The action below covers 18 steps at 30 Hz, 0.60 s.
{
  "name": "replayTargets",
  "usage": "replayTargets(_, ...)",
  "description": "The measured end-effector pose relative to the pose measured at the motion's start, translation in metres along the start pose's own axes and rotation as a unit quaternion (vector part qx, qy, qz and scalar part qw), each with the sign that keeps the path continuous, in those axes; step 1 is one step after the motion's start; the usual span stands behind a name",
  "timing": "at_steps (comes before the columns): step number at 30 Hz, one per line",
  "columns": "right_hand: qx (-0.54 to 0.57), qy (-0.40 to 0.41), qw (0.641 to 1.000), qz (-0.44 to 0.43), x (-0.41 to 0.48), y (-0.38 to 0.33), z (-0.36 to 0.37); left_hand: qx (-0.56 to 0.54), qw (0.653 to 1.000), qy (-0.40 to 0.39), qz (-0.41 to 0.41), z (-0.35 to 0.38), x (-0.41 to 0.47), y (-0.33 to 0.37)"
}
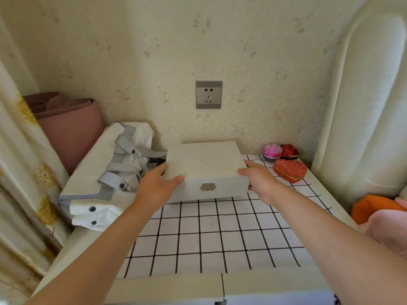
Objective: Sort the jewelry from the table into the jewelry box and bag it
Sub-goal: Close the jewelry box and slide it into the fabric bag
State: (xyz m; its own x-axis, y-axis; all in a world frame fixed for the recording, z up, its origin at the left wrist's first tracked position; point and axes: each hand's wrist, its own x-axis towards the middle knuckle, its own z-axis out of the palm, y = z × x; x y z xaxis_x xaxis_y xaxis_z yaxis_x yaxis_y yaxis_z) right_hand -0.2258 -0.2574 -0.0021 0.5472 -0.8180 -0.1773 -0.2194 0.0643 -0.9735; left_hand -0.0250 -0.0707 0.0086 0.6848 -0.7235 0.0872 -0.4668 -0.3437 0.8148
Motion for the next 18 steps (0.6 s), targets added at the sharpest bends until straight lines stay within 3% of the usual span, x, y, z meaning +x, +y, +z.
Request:
replayTargets(12,-0.032,0.078,0.996,0.039,-0.023,0.021,-0.071,-0.014,0.994,-0.103,0.039,0.059,-0.024,0.03)
replayTargets(18,-0.072,0.093,0.992,0.047,-0.038,0.024,-0.088,0.001,0.995,-0.093,0.041,0.08,-0.033,0.041)
